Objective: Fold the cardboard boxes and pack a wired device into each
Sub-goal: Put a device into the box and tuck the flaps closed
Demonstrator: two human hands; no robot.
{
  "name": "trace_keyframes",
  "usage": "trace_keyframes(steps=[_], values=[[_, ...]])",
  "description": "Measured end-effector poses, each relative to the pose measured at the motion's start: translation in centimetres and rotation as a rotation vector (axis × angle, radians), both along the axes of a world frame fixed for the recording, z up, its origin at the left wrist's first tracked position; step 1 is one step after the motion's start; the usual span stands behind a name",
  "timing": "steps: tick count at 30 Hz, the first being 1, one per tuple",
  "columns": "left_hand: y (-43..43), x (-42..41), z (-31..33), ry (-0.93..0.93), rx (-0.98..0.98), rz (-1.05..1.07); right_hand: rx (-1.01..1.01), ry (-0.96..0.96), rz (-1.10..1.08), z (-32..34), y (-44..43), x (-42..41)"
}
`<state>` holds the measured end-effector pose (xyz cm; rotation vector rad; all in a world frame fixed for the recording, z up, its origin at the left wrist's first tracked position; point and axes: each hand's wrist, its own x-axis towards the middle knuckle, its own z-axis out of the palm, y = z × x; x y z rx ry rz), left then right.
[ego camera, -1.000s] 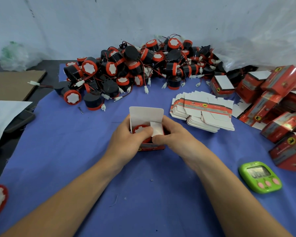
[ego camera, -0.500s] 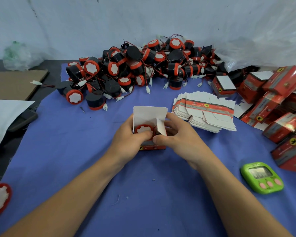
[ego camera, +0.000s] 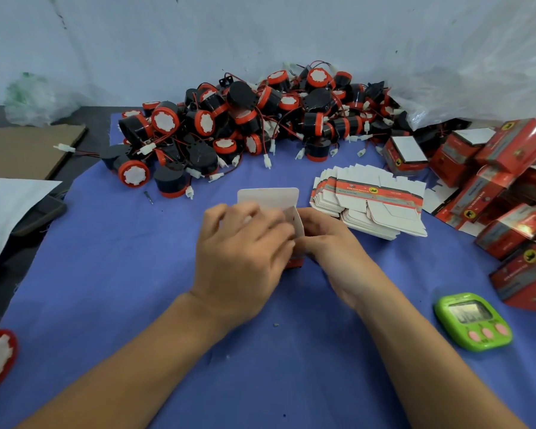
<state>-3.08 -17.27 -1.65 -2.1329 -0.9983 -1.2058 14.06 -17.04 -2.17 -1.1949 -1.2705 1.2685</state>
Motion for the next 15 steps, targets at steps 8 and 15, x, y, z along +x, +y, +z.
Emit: trace_keyframes(steps=[8, 15], values=[[0.0, 0.2, 0.2, 0.006, -0.268, -0.129, 0.049, 0.019, 0.029, -0.3, -0.1, 0.1], [-0.1, -0.1, 1.1, 0.189, -0.415, -0.21, -0.013, 0.175, 0.199, -0.1, 0.2, 1.1]])
